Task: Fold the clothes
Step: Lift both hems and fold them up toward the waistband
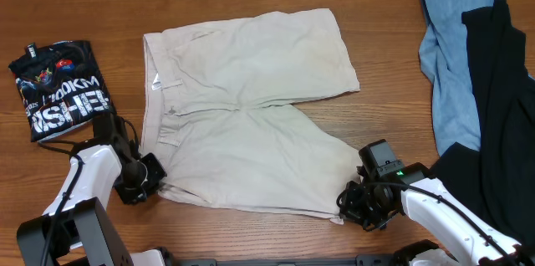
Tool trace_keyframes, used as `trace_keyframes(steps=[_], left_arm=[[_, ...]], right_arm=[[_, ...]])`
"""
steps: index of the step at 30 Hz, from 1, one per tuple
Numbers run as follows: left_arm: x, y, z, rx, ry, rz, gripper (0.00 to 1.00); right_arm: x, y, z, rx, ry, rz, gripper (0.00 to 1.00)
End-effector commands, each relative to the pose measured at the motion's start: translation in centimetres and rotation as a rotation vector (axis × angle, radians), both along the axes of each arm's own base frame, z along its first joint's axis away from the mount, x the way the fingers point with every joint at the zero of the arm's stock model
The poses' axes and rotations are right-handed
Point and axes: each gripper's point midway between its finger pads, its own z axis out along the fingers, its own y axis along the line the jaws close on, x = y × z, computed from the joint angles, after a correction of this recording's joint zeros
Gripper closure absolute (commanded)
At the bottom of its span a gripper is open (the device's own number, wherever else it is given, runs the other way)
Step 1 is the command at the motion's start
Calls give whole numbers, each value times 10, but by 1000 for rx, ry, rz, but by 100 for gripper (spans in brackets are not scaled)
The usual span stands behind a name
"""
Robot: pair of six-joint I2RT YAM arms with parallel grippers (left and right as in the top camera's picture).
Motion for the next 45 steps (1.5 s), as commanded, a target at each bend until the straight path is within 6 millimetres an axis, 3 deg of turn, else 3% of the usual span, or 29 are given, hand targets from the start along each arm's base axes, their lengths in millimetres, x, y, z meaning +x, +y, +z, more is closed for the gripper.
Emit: trace_keyframes(steps=[1,5,10,17,26,31,38,40,45], left_arm=[[-7,9,4,41,49,-6,96],[0,11,24,42,46,-6,96],[-2,10,53,51,26,21,96],[-4,-8,92,4,-133,61,96],[-11,-12,139,58,-362,109,96],[-16,-14,164,83,-459,121,96],[-16,-9,216,136,-561,122,96],[-16,-3,226,178,-582,129,96],[-1,12,232,241,-618,144,95]], right_arm=[[3,-12,1,-66,8,-35,96],[24,-20,22,-114,-39,-48,96],[71,-30,70,-177,-179,-35,96],[109,-37,122,-196,-321,-25,96],[134,-60,178,-306,-443,-66,96],[136,-60,192,-308,-461,-71,96],[136,-77,212,-399,-487,-84,96],[143,-82,224,-427,-538,-73,96],[176,-71,250,-403,-720,68,93]])
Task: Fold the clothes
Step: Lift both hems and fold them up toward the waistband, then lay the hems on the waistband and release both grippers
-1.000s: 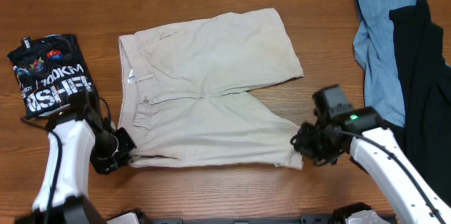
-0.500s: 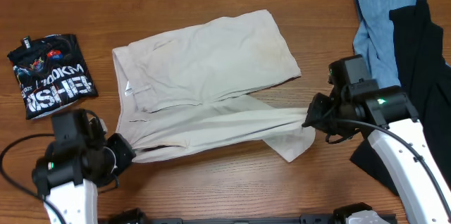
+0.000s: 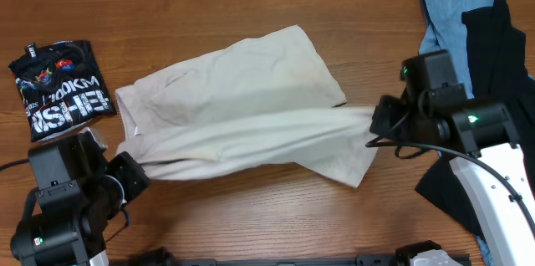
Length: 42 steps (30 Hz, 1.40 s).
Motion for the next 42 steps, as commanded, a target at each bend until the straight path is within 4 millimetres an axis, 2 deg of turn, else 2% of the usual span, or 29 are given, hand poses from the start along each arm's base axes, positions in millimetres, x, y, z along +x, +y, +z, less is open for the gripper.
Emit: trace_keyframes(steps=[1,6,10,13,19,23,28,31,36,42], left_arm=[[5,36,7,142,11,121,96],[22,45,-9,143,83,128,96],[38,62,-23,180,138,155,96],[55,69,-33,184,155,157,96],[90,85,-54,205,164,170,96],[108,93,-74,199,187,181,96],[129,100,-101,190,215,182,96],[142,104,-111,192,202,186,96],[156,109,-116,179,165,231,96],[167,113,-114,181,122,246,95]], right_arm=[[24,-27,23,-173,-138,36,93],[51,-19,12,-211,-160,137,93],[84,-13,-4,-234,-181,182,95],[110,-7,-11,-231,-223,180,96],[149,6,-21,-215,-300,210,96],[165,19,-31,-187,-326,268,96],[184,23,-55,-188,-319,269,96],[195,27,-65,-179,-327,272,96],[212,38,-74,-143,-368,289,96],[226,50,-68,-97,-441,311,96]])
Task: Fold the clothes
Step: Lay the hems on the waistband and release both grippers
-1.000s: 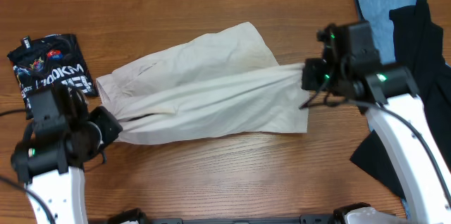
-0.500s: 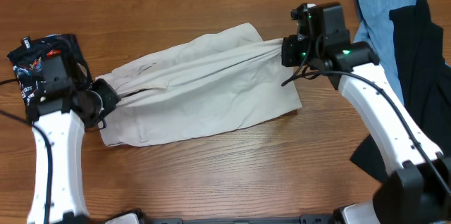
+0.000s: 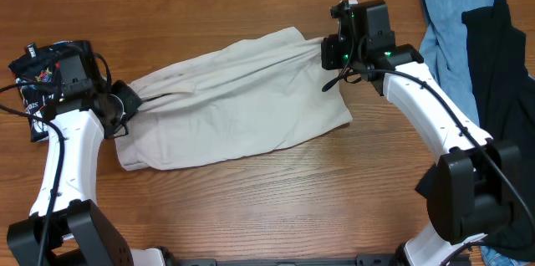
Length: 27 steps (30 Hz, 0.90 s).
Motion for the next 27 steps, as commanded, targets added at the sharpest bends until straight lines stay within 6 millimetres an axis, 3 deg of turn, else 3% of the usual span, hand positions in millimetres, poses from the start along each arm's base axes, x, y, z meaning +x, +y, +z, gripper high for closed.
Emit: trace_keyframes(steps=[1,13,15,16,17,18,20,22,27], left_arm=[[-3,39,5,139,18,124,95],[3,41,8,144,-10,132,95],[5,42,9,147,-20,133,91],[6,43,10,149,-25,133,82],[7,43,10,150,-27,134,74],[7,43,10,152,-30,135,57],[7,44,11,151,-30,135,33],[7,43,10,149,-28,134,28],[2,34,6,104,-6,111,33]], right_arm=[[23,-28,12,-52,-73,-92,96],[34,-10,14,-19,-129,-55,96],[37,-3,15,-14,-145,-45,96],[38,-1,15,-12,-150,-42,95],[39,2,13,-11,-153,-37,85],[39,4,14,-10,-157,-34,75],[40,6,9,-11,-153,-30,54],[39,5,6,-14,-144,-31,25],[34,-9,-4,-28,-91,-54,20]])
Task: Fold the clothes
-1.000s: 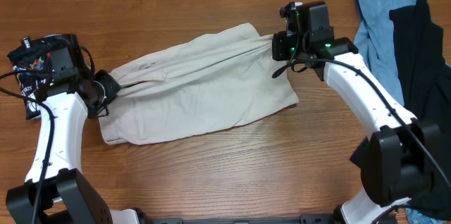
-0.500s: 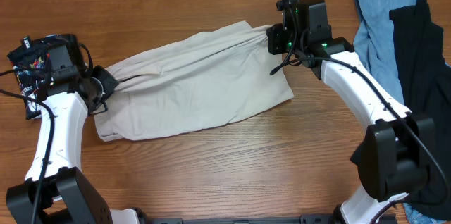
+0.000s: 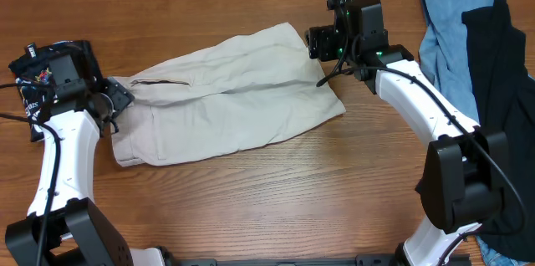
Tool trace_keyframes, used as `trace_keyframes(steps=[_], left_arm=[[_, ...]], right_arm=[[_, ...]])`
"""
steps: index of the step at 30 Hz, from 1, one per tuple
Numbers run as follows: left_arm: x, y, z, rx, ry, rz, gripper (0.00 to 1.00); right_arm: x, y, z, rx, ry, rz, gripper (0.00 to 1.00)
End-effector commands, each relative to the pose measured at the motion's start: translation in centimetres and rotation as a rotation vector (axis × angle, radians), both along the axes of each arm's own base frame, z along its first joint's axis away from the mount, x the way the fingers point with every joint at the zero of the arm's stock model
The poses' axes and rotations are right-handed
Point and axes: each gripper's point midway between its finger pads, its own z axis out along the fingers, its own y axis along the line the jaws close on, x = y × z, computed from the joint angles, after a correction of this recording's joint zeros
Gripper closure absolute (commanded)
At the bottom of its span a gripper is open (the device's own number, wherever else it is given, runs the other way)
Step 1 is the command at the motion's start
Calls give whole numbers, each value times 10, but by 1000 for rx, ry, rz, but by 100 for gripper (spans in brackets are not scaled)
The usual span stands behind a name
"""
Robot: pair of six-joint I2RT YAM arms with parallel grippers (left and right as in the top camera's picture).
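Beige shorts (image 3: 226, 90) lie folded in half lengthwise across the middle of the table, waistband to the left and leg hems to the right. My left gripper (image 3: 115, 99) sits at the waistband end, its fingers spread, and the cloth there lies slack. At the upper right corner of the hems is my right gripper (image 3: 312, 43), also open, with the fabric flat beside and under it. Neither gripper lifts any cloth.
A folded black printed T-shirt (image 3: 50, 82) lies at the far left, partly under the left arm. A light blue garment (image 3: 447, 57) and a black garment (image 3: 501, 107) are heaped at the right edge. Bare wood table (image 3: 267, 199) shows in front.
Both grippers held the shorts' far edge, with the cloth bunched toward them. Now the cloth lies flat and slack, both grippers have let go, and the right one has moved slightly left.
The shorts lay spread flat, with my grippers at the near waistband corner and near hem. Then both held that near edge raised over the middle. Then it was at the far edge, folding the shorts in half. Now the fold lies released.
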Motion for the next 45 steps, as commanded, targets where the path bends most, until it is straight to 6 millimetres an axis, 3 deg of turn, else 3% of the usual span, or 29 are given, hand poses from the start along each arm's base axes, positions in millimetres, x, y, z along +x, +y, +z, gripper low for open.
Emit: trace_keyframes(steps=[1,5,7,11,15,22,26,30,36,40,45], left_arm=[[2,-3,2,-24,2,-6,39],[-1,-23,-3,-91,25,-85,86],[-3,-33,-5,-107,41,-121,96],[2,-48,-5,-55,54,-222,96],[8,-46,-9,18,69,-222,96],[25,-44,-43,9,94,-224,93],[29,-42,-66,0,125,-221,91],[25,-38,-79,13,171,-210,91],[5,-20,-83,98,267,-162,90],[-16,-7,-85,90,323,-22,89],[-17,-3,-87,18,294,52,81]], right_arm=[[6,-17,1,-11,12,-43,20],[-6,-31,-14,-30,97,-65,21],[-17,-33,-23,-42,155,-62,26],[-39,-20,-36,-25,243,33,40],[-50,-9,-56,-80,285,111,48],[-58,13,-99,-112,353,183,48],[-49,21,-113,-109,327,194,44],[-21,30,-100,-79,195,188,41],[26,40,-58,5,-41,130,41],[31,42,-53,22,-65,116,39],[19,33,-69,-8,18,101,30]])
